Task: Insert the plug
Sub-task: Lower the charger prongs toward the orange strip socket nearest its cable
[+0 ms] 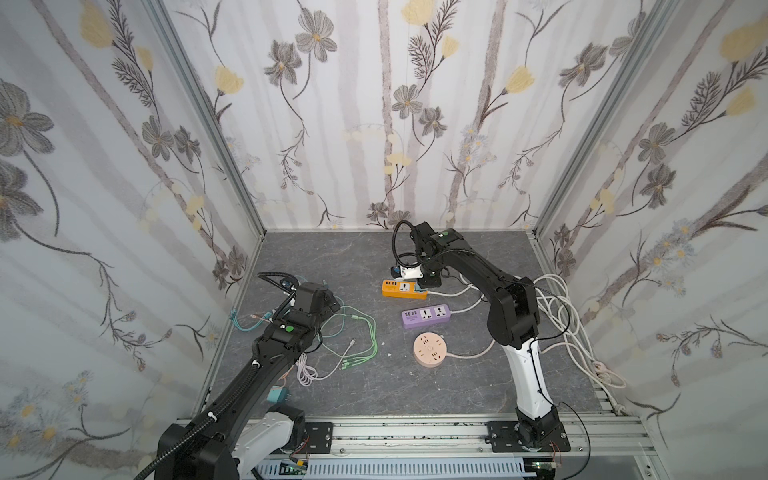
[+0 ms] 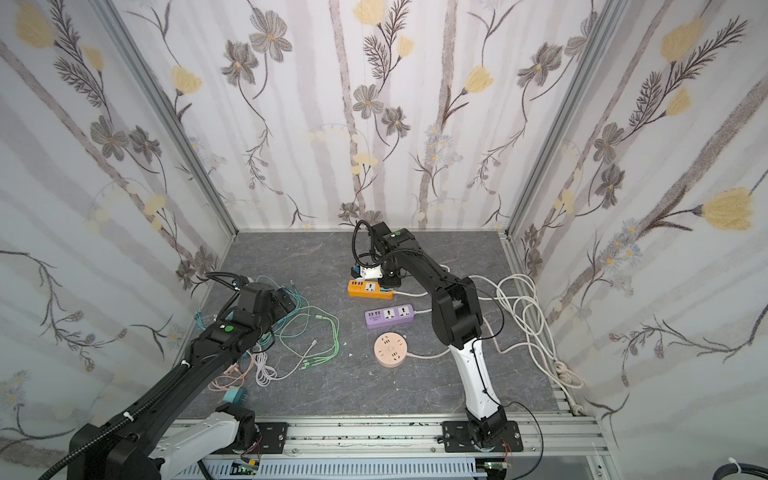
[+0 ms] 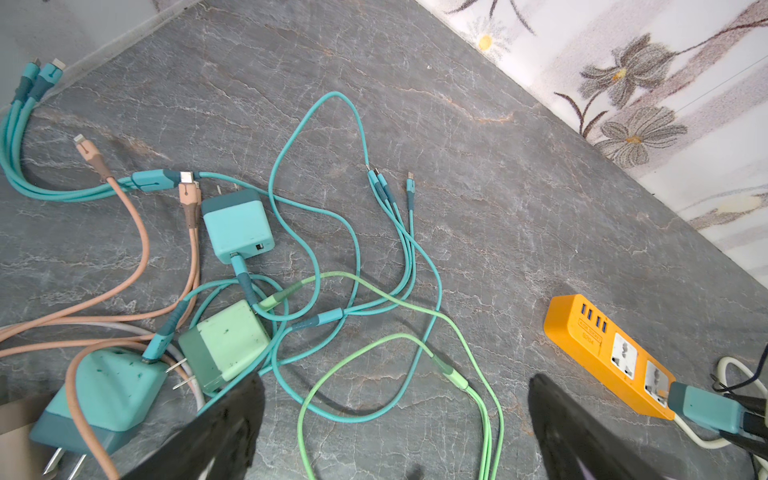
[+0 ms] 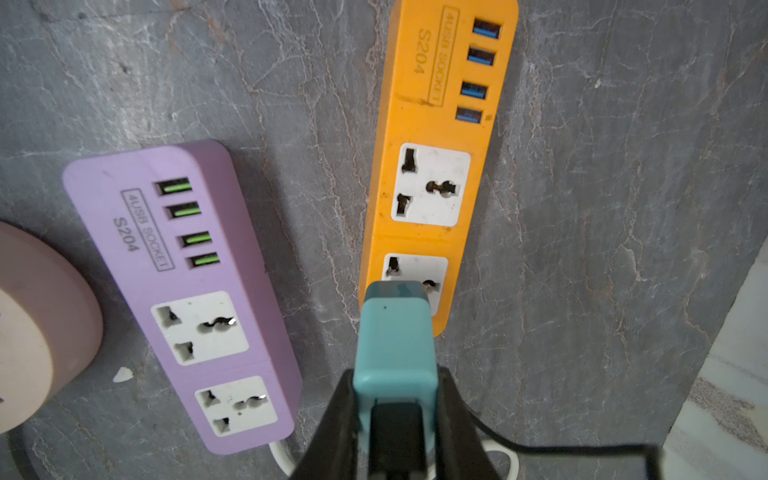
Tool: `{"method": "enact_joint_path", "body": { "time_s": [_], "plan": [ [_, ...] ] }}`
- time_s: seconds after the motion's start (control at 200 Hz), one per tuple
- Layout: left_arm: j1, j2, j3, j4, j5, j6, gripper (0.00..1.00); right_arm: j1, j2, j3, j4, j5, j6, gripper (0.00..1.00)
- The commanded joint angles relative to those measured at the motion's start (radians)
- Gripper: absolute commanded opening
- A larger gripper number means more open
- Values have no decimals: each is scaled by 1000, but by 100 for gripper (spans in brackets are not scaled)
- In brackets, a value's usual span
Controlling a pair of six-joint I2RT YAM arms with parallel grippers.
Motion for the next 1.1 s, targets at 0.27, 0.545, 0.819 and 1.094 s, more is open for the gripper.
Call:
{"method": "enact_joint_path", "body": {
  "time_s": [0.27,0.545,0.819,1.094],
  "plan": [
    [1,3,1,11,-8,-2,100,4,22,1,-18,-61,16,0],
    [0,8,1,12,-4,-3,100,-9,4,11,-53,-95,24,0],
    [1,15,2,12,-1,-3,100,-15,34,11,-47,-57,21,0],
    [3,32,11,7,-3,-2,100,-11,157,81,-71,61,49,0]
  ]
}}
